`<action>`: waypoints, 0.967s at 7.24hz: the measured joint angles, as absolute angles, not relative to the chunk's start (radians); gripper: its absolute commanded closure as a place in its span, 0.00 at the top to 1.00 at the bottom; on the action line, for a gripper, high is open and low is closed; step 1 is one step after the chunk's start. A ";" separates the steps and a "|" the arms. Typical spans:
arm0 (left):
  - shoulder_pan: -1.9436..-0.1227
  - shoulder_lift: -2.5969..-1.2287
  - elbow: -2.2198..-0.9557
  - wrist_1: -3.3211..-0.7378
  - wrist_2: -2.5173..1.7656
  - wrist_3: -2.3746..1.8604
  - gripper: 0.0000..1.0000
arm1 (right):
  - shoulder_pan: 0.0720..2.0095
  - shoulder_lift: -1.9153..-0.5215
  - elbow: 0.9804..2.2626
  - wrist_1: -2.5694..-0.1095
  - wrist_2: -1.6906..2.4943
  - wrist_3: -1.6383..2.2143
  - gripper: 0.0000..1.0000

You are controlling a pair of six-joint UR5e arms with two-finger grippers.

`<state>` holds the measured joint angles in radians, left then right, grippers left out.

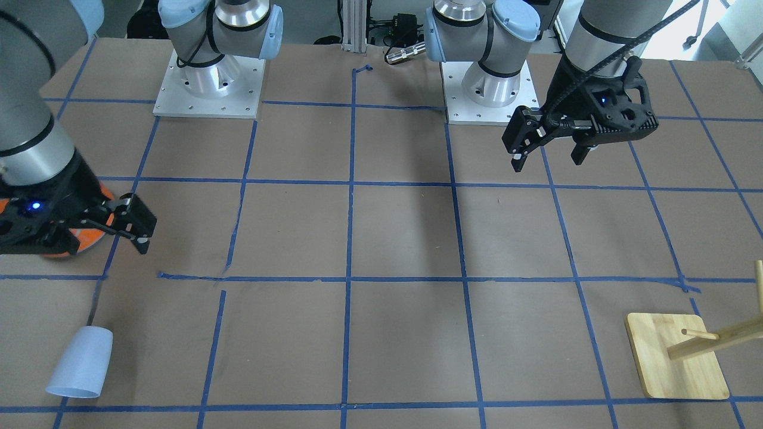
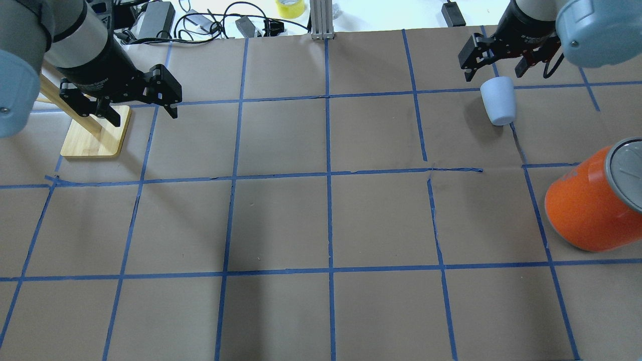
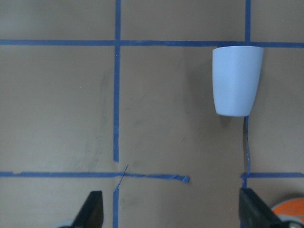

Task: Flip cup
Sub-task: 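Move the right gripper down over the upside-down white cup, then close the right gripper on the white cup's base and lift it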

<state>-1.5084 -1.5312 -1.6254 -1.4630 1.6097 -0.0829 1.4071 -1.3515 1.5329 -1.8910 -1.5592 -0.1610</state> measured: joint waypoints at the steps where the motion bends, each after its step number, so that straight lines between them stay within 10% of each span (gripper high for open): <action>1: -1.507 -1.530 -1.629 -1.463 1.620 -0.082 1.00 | 1.368 -1.295 1.526 -1.963 -1.561 -0.182 1.00; 7: -1.509 -1.525 -1.655 -1.457 1.689 -0.069 1.00 | 1.279 -0.981 1.489 -2.287 -1.561 -0.300 1.00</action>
